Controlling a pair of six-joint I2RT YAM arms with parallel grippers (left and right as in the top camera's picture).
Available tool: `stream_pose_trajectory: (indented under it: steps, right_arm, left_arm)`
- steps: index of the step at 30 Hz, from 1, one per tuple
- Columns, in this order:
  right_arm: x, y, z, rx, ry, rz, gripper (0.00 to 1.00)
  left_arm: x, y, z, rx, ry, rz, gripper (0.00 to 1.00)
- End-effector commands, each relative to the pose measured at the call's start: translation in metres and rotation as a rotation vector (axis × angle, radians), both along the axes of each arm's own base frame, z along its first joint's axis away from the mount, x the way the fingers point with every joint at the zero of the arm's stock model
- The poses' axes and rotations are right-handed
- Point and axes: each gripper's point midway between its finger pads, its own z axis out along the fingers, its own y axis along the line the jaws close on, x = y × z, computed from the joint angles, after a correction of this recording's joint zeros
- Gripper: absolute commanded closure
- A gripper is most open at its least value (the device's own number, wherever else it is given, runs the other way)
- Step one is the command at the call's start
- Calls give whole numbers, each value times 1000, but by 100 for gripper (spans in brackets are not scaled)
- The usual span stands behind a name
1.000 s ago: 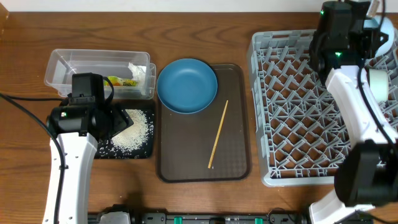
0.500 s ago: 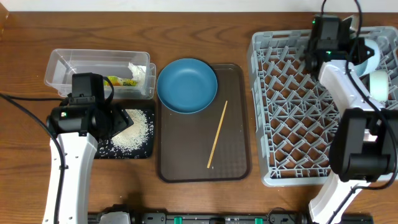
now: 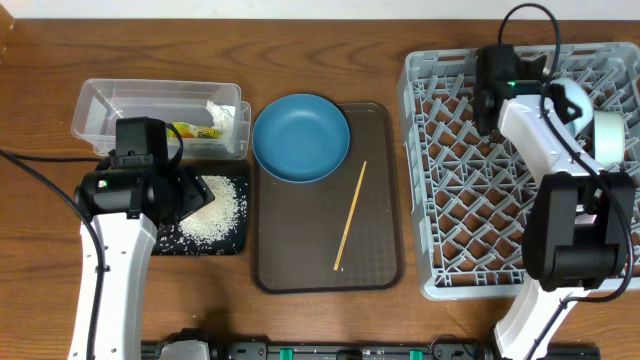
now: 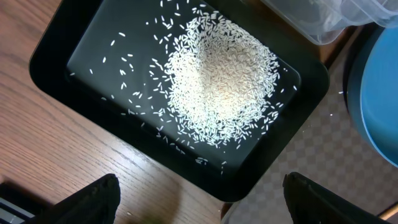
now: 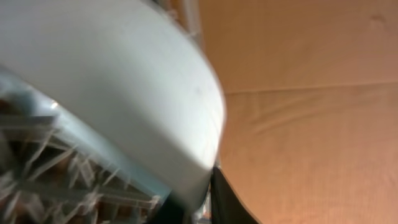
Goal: Sort waste into correct bins and load items into the dishwasher rack
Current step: 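Carry the light-blue bowl right and set it in the rack, then reach the right gripper back and grasp the blue plate's edge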
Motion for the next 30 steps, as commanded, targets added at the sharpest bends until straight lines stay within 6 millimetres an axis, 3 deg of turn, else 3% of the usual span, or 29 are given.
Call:
stream_pose_trajectory:
  steps: [1,4,6,9,13,18,19,21,27,30]
  right_arm:
    - [-2,19,-35,148,23,21,83]
    - [-7,28,-48,235,20,7,80]
    - [-11,32,-54,275,17,-6,69]
    - [-14,34,-55,299,31,-7,67]
    - [-15,34,-35,306,-16,1,60]
    - [-9,50,13,435,-185,62,37]
    - [-6,61,22,507,-228,95,30]
    - [1,89,34,675,-281,190,28]
    - [9,223,65,1306,-294,569,29]
    - [7,268,66,1450,-266,636,30]
  left_arm:
    - [0,4,3,18,-6,15,14]
    - [0,4,3,18,-5,15,14]
    - [0,4,3,18,-5,15,14]
    - [0,4,3,18,-5,15,14]
    - [0,4,3,18,-5,15,14]
    - [0,4,3,18,-5,15,14]
    - [0,4,3,18,-5,15,14]
    - [0,4,3,18,-5,15,14]
    - [0,4,3,18,-5,15,13]
    - [0,4,3,18,-5,15,13]
